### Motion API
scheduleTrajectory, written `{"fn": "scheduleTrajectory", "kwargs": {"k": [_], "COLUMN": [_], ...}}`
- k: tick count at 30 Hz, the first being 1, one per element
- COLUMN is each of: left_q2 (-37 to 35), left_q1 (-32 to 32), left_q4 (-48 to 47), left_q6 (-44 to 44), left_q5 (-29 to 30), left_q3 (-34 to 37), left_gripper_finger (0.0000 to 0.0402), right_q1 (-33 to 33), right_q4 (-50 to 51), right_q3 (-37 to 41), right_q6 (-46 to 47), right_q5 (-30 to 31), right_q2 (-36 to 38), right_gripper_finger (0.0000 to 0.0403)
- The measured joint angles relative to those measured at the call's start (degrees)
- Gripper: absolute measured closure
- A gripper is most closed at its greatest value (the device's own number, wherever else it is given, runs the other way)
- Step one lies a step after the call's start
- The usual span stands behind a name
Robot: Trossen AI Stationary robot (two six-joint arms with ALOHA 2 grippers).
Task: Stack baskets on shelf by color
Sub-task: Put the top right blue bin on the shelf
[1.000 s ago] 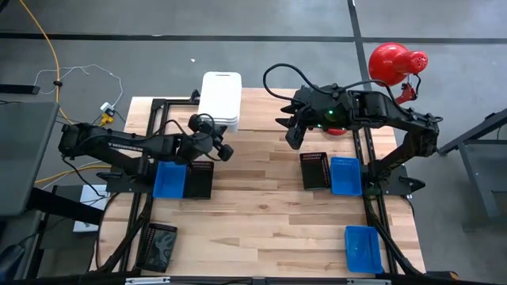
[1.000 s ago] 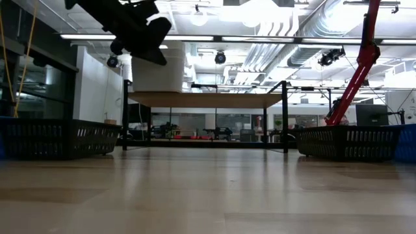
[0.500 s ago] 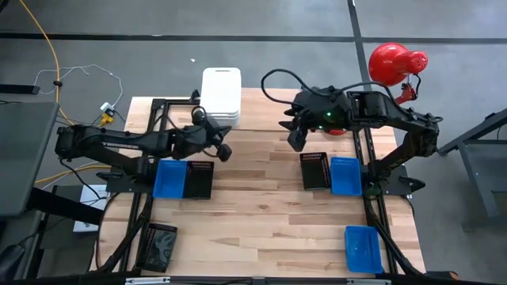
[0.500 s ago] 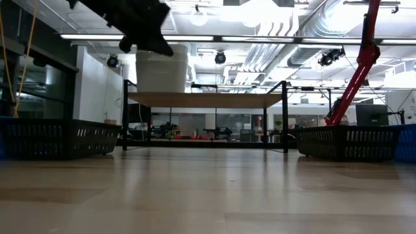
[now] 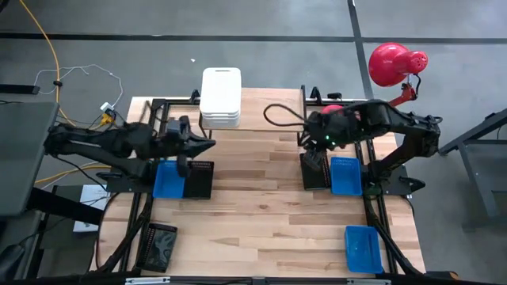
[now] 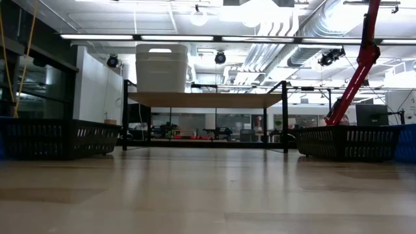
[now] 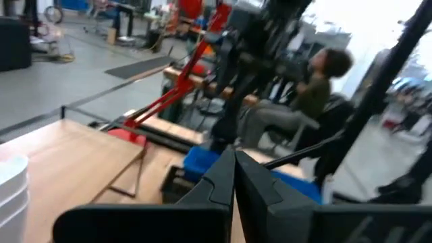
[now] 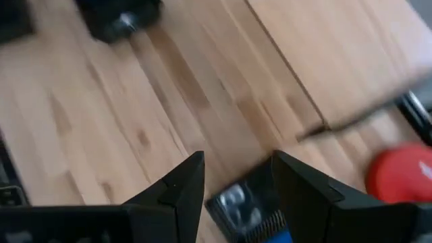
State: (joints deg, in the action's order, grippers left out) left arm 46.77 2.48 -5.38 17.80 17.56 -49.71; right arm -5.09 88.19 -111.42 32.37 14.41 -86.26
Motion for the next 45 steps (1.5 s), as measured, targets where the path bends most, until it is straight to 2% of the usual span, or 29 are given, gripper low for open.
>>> {"fn": "scheduleTrajectory", "kwargs": {"k": [2, 5, 11, 16, 19, 23, 31, 45], "left_q2": [-1.7, -3.4, -4.1, -3.8, -3.7, -3.6, -3.6, -3.6], "left_q1": [0.5, 0.7, 0.7, 0.7, 0.7, 0.5, 0.5, 0.5], "left_q4": [0.1, 0.1, 0.0, -1.0, -1.3, -1.3, -1.3, -1.2], "left_q6": [0.1, 0.1, 0.0, 0.1, 0.0, 0.0, 0.0, 0.0], "left_q5": [0.6, 2.0, 2.6, 2.6, 2.6, 3.1, 3.6, 4.1], "left_q3": [0.0, 0.0, 0.0, 0.0, 0.0, 0.0, 0.0, 0.0], "left_gripper_finger": [0.0401, 0.0401, 0.0401, 0.0401, 0.0401, 0.0401, 0.0401, 0.0401], "right_q1": [-1.0, -2.5, -5.6, -10.2, -13.5, -16.3, -17.6, -17.5], "right_q4": [1.7, -0.8, -12.3, -13.6, -13.9, -15.1, -22.8, -28.4], "right_q3": [2.5, 11.6, 35.7, 48.6, 53.9, 59.7, 70.1, 78.1], "right_q6": [3.9, 9.7, 22.7, 31.0, 31.2, 27.0, 22.2, 15.0], "right_q5": [0.7, -0.5, -12.2, -21.2, -21.5, -21.0, -21.4, -17.0], "right_q2": [0.7, 4.0, 13.6, 20.1, 22.2, 22.4, 22.2, 22.2], "right_gripper_finger": [0.0242, 0.0242, 0.0242, 0.0242, 0.0242, 0.0242, 0.0242, 0.0242]}}
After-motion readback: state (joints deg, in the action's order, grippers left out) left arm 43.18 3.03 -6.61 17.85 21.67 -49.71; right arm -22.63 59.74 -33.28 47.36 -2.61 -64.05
